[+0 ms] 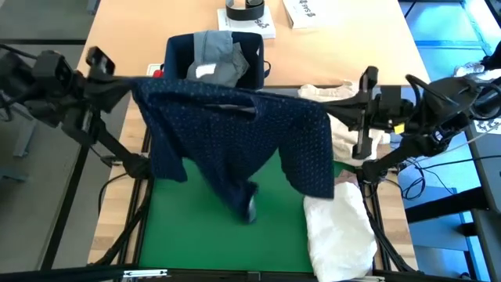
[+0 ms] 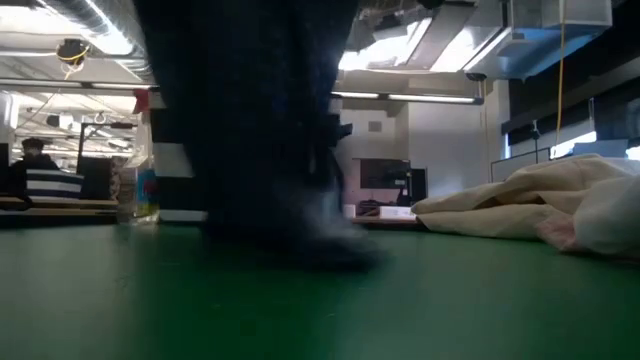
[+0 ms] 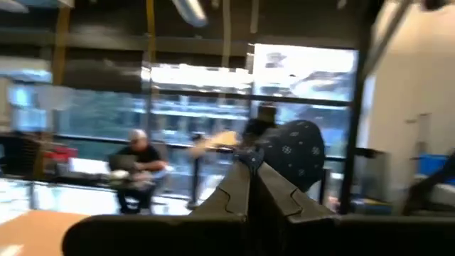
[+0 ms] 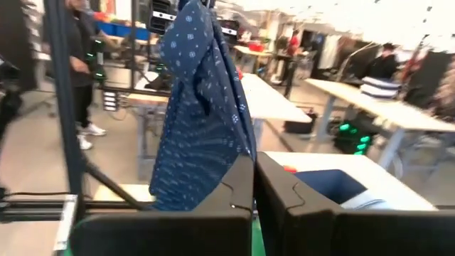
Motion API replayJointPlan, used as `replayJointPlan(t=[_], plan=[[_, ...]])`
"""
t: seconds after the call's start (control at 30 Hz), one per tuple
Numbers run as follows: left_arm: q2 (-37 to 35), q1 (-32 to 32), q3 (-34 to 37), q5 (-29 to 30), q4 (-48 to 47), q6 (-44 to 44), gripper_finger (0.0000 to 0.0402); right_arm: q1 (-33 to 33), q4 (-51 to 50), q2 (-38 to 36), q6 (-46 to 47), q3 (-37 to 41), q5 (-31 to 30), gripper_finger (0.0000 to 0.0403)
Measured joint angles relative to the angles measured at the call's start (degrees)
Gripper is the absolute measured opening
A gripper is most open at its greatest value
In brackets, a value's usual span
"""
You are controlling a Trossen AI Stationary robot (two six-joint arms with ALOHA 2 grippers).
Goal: Fold laundry
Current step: Fold the blue polo shirt
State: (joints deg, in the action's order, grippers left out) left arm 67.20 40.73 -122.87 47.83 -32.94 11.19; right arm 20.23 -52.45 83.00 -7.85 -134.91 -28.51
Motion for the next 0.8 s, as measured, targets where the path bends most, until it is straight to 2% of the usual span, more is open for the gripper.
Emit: replayJointPlan(t=[0.1,0.23,0.47,0.6,0.8], plan=[[-0.02,0.00,0.00,4.92,-0.20,3.03,0.0003,0.00,-0.18,0.00,-2.46,0.02,-4.60,0.0002],[-0.07,0.00,0.00,10.80,-4.93,2.97,0.0007,0.00,-2.41,0.00,-3.39,0.02,-10.13,0.0002],[-0.07,0.00,0.00,12.29,-17.54,-7.52,0.0005,0.04,-7.26,-0.42,-2.80,0.00,-17.12,0.0001],[-0.06,0.00,0.00,12.23,-29.70,-18.83,0.0005,0.04,-11.59,-1.07,2.07,0.01,-17.40,0.0001],[1.80,0.00,0.22,9.82,-47.08,-34.82,0.0005,0.02,-22.01,-0.26,15.66,-0.04,-9.47,0.0001]])
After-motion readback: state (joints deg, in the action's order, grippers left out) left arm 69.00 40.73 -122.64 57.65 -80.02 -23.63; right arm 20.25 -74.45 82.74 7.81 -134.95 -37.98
